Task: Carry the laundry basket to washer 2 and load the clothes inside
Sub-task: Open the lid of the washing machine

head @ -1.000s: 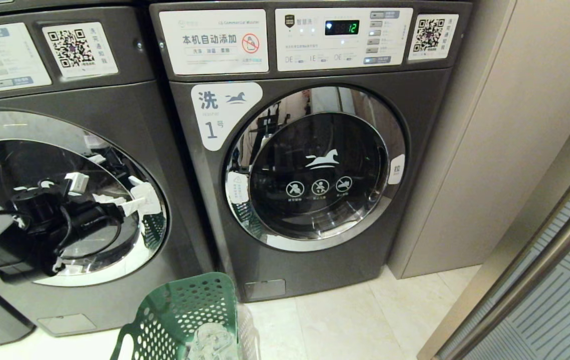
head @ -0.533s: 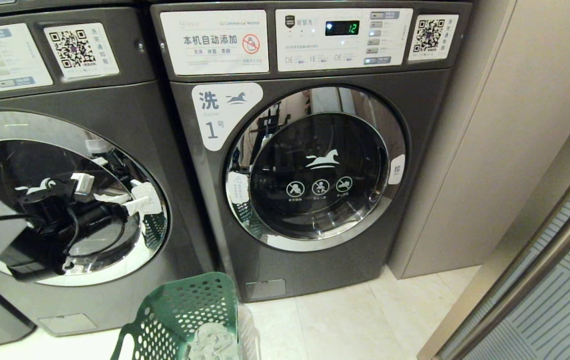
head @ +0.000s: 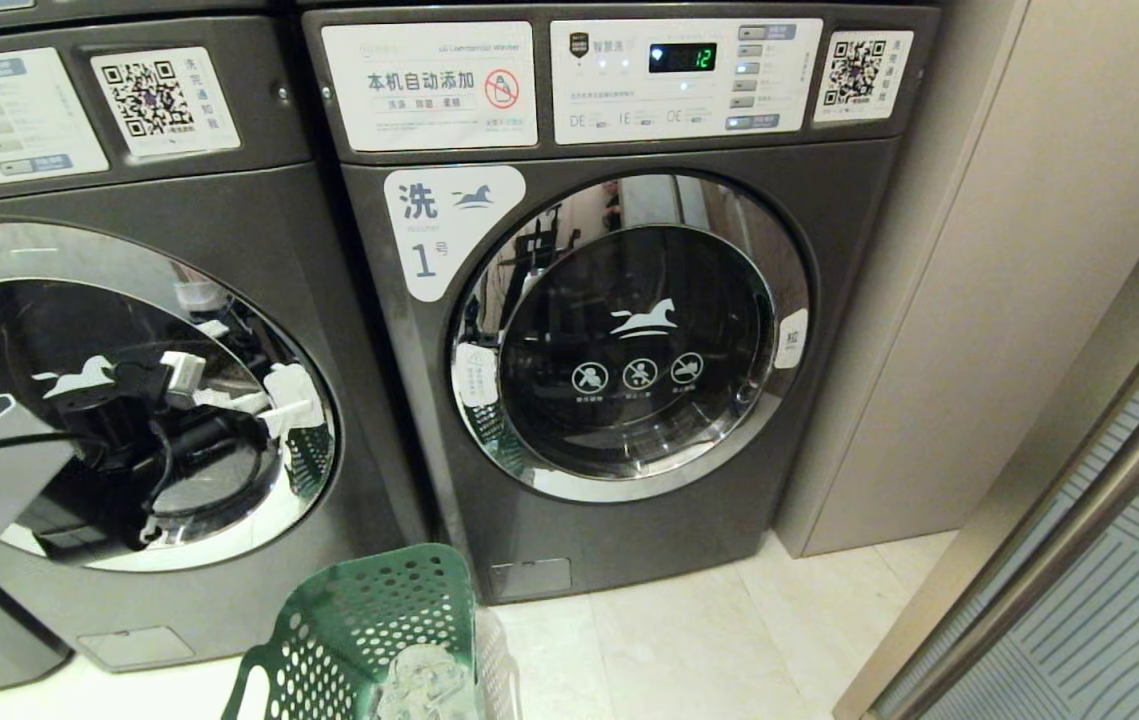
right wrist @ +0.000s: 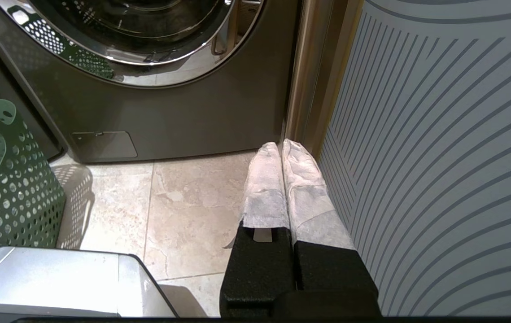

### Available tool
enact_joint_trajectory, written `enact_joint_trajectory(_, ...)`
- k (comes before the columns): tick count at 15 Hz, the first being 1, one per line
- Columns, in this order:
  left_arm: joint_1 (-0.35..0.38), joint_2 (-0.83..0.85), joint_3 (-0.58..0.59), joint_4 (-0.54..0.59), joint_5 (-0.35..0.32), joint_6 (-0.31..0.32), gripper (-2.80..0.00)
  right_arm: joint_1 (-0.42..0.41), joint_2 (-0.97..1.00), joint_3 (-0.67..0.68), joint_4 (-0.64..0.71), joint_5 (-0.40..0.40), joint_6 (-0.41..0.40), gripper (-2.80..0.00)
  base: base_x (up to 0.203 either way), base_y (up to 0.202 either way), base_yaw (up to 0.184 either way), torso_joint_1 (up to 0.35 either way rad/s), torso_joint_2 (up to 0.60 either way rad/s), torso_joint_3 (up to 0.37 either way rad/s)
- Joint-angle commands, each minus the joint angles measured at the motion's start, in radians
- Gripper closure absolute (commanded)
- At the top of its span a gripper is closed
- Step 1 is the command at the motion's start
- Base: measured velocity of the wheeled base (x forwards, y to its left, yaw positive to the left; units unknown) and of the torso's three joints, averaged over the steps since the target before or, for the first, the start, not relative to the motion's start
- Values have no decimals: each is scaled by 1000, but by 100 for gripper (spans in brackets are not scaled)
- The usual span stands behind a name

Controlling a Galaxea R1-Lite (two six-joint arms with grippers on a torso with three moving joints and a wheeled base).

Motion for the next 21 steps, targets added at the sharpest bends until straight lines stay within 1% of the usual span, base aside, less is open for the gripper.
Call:
enact_joint_trajectory(1, 1, -7, 30, -4, -3, 29, -280, 0, 0, 0, 1, 1, -1, 0, 0, 0, 0, 0, 0, 0)
enact_joint_trajectory(5, -2, -3, 32, -6, -12, 25, -280, 0, 0, 0, 1, 1, -1, 0, 0, 0, 0, 0, 0, 0)
enact_joint_trajectory(9, -38, 13, 23, -6, -26, 22, -280, 0, 0, 0, 1, 1, -1, 0, 0, 0, 0, 0, 0, 0)
enact_joint_trajectory(12, -49, 33, -28, -6, -44, 11, -280, 1, 0, 0, 1, 1, -1, 0, 0, 0, 0, 0, 0, 0)
enact_joint_trajectory(14, -48, 39, -59, -6, -84, -6, -280, 0, 0, 0, 1, 1, -1, 0, 0, 0, 0, 0, 0, 0)
enact_joint_trajectory(18, -33, 34, -52, -11, -191, -9, -280, 1, 0, 0, 1, 1, -1, 0, 0, 0, 0, 0, 0, 0)
enact_joint_trajectory(20, -29, 31, -50, -15, -255, -4, -280, 0, 0, 0, 1, 1, -1, 0, 0, 0, 0, 0, 0, 0)
enact_joint_trajectory(21, -25, 32, -49, -31, -272, -5, -280, 0, 0, 0, 1, 1, -1, 0, 0, 0, 0, 0, 0, 0)
